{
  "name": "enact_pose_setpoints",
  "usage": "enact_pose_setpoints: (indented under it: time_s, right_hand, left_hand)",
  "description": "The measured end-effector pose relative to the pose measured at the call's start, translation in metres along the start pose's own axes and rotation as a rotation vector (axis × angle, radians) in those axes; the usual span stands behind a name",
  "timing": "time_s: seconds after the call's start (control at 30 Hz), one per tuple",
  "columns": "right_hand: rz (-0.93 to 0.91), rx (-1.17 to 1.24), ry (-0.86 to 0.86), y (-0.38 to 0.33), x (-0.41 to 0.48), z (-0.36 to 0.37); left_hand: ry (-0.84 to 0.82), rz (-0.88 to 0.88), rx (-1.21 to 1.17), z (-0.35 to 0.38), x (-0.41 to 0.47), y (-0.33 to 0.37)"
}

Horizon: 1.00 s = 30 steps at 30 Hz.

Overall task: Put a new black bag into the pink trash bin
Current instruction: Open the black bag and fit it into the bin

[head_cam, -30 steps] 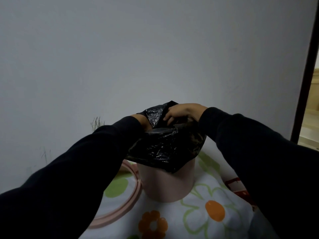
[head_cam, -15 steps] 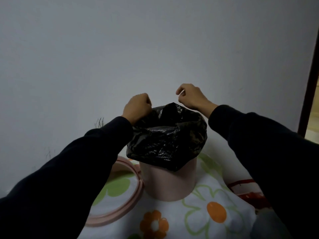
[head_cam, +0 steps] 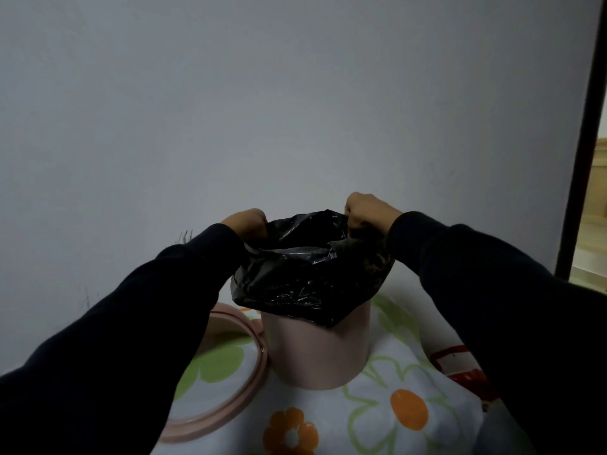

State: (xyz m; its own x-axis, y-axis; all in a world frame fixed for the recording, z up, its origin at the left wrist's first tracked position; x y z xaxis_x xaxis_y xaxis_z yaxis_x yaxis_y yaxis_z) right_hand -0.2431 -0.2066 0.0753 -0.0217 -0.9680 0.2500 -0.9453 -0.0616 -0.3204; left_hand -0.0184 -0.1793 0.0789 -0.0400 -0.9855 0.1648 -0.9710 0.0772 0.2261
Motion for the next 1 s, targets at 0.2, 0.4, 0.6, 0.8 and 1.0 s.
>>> enact_pose_setpoints:
  time_s: [0.2,0.4,0.6,0.8,1.0]
  right_hand:
    - [-0.057,0.141,-0.067,-0.013,0.004,-0.001]
    - [0.017,0.03,-0.068,-0.004,0.007,0.004]
    - [-0.008,-0.071,-0.113,-0.007,0.001,-0.001]
    - [-0.061,-0.034,-0.086,-0.02,0.002,0.002]
    - [-0.028,-0.064,-0.071,-0.004,-0.004,0.002]
  left_hand:
    - [0.062,0.099,-0.059,-0.002,0.008,0.005]
    - [0.065,0.062,-0.016,0.006,0.013,-0.005]
    - [0.033,0.086,0.021,0.009,0.018,-0.004]
    - [0.034,0.323,0.044,0.008,0.025,-0.001]
    - [-0.159,0.269,0.203,0.017,0.034,-0.006]
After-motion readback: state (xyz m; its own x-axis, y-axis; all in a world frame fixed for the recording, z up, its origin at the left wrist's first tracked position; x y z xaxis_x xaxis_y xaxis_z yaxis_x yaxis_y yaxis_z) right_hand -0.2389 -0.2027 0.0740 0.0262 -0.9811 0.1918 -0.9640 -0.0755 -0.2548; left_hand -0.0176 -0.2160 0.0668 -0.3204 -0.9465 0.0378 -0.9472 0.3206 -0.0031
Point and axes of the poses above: each hand's wrist, its own x-axis towards the middle knuckle, its own z-axis out of the palm, y = z × x, the point moved 1 cm from there along x, towards the middle knuckle, and after that the axes turned 3 degrees about x, right-handed, at the moved point
